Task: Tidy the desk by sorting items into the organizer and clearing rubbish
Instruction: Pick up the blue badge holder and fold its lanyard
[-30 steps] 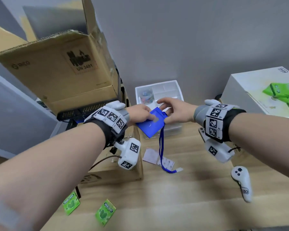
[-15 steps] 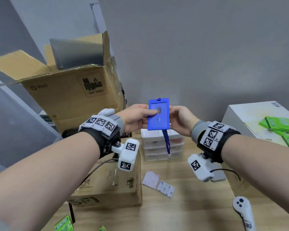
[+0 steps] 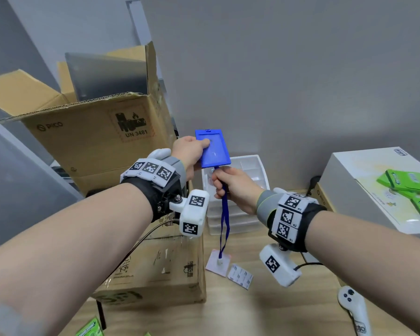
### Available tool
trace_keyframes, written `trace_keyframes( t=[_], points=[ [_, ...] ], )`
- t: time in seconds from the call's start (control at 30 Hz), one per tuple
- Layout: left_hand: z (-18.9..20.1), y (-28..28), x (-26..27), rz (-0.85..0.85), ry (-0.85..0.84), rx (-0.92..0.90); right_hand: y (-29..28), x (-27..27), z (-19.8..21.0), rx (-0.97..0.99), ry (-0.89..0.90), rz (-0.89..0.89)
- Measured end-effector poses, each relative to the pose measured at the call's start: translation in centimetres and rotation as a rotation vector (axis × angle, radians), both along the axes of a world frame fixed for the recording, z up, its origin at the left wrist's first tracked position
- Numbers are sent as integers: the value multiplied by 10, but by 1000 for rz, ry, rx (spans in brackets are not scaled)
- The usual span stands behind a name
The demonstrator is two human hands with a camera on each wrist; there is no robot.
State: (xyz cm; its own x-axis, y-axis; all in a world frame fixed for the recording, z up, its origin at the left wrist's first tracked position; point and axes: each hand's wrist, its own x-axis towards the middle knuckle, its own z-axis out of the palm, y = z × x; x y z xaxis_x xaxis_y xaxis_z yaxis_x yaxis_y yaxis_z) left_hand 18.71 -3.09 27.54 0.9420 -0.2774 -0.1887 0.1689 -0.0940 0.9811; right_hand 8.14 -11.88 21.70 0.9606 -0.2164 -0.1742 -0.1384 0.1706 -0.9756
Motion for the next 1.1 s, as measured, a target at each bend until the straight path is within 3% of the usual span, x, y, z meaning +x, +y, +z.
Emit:
trace_keyframes(
  t=[0.2,0.37,0.6,0.77,0.93,1.1],
  points=[
    [-10,0,12,241,-133,77,13,-3,3,-82,-20,39],
    [-12,-4,4,301,-167,169,38,3,16,-109,-37,73],
    [-18,16,9,213,-499,283,37,3,34,79,-30,38],
    [-19,25,4,20,-745,314,28,1,51,172,-12,-6],
    [-25,34,-3,-185,-734,365,0,8,74,168,28,-132],
    [-27,33,-17,-310,-606,384,-40,14,93,208,126,-268]
  ],
)
